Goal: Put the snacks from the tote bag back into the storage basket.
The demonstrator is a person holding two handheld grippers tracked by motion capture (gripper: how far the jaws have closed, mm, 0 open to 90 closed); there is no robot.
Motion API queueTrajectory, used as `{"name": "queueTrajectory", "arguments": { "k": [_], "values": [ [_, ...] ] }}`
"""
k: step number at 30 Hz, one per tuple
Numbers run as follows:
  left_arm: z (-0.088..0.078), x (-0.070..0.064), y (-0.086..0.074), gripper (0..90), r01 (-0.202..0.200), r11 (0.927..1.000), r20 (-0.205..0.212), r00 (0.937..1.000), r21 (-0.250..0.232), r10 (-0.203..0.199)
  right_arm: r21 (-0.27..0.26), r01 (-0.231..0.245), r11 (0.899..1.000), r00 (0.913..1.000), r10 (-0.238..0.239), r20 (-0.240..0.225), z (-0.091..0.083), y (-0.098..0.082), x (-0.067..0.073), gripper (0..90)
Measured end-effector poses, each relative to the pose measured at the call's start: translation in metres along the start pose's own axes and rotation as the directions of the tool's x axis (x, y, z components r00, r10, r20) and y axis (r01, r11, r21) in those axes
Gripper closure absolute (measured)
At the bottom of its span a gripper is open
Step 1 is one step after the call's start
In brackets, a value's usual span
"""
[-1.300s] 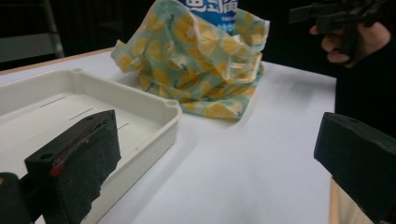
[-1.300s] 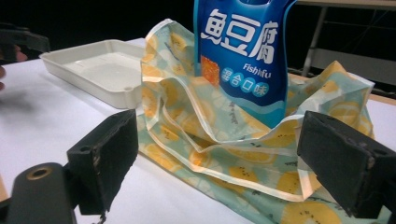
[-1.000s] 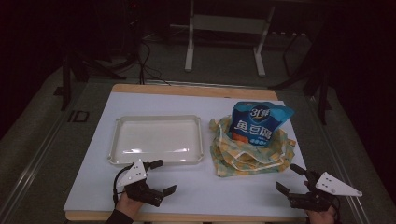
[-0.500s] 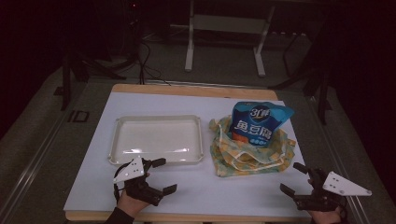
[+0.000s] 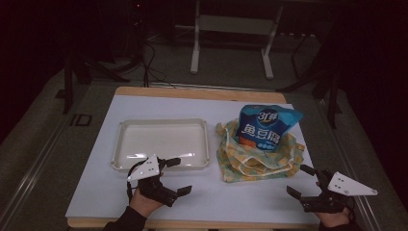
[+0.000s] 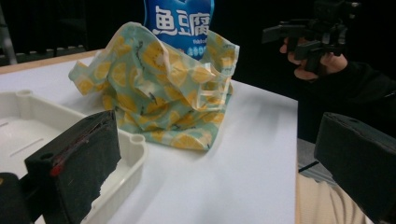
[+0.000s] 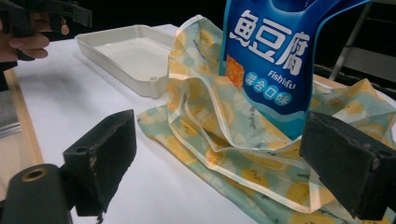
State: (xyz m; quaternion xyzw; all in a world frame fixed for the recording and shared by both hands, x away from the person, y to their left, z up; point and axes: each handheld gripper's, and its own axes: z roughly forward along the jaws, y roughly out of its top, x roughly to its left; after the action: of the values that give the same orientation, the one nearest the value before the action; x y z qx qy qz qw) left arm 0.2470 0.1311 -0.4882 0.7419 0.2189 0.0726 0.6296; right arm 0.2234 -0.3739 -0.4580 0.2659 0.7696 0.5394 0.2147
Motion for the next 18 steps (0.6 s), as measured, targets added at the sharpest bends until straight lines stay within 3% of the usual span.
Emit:
{"name": "queueTrajectory", "arguments": {
  "k": [8,18],
  "values": [
    [0.022,0.003,0.010,1.0,-0.032,0.9991,0.030,0.9991,0.027,0.031,-0.023,-0.016,1.000,0.9998,0.016,-0.009,0.002,0.005,-0.006,12.2],
    [0.045,0.009,0.023,2.3,-0.032,0.9990,0.069,0.9972,0.031,0.030,-0.036,-0.018,0.999,0.9998,0.018,-0.007,0.007,0.013,-0.018,13.5]
  ]
}}
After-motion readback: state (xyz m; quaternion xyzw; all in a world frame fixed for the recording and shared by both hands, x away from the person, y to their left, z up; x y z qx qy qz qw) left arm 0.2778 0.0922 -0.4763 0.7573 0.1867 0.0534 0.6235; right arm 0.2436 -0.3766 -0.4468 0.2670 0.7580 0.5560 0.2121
